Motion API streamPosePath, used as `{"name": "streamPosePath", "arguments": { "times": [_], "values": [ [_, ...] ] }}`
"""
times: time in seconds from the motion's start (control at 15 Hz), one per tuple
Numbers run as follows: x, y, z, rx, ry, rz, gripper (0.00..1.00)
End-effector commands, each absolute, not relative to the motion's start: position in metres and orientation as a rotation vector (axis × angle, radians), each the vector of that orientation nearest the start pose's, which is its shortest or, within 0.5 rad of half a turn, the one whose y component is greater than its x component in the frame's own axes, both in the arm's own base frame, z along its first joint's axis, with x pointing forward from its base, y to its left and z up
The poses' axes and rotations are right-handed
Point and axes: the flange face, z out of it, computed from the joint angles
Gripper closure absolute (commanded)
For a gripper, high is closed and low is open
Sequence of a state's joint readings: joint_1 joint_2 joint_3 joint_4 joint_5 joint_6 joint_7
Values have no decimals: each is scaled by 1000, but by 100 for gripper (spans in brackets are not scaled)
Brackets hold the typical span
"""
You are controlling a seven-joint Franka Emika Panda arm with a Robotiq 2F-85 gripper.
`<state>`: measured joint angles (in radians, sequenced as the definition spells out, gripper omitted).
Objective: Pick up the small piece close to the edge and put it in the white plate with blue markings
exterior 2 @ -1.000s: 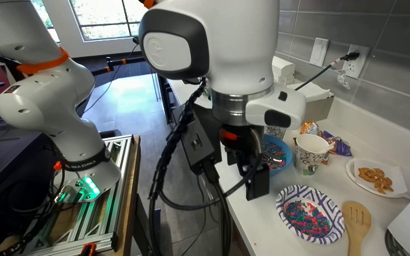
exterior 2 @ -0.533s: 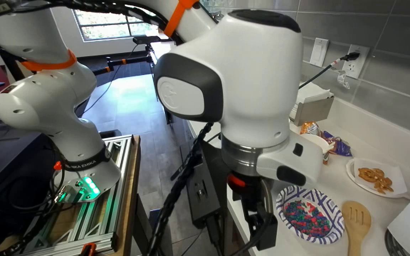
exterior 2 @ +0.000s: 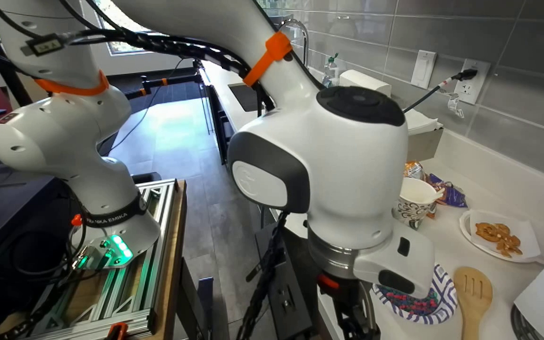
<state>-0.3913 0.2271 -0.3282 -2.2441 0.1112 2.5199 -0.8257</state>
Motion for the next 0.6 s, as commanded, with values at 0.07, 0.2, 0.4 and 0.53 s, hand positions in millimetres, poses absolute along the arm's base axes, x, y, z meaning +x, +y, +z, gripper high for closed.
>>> {"name": "streamPosePath", "arguments": {
  "times": [0.07, 0.2, 0.4, 0.53],
  "values": [
    [429, -364, 257, -3182, -87, -124, 0],
    [436, -362, 253, -3184, -102, -130, 0],
    [436, -358, 248, -3177, -116, -88, 0],
    [435, -358, 243, -3173, -121, -87, 0]
  ]
}}
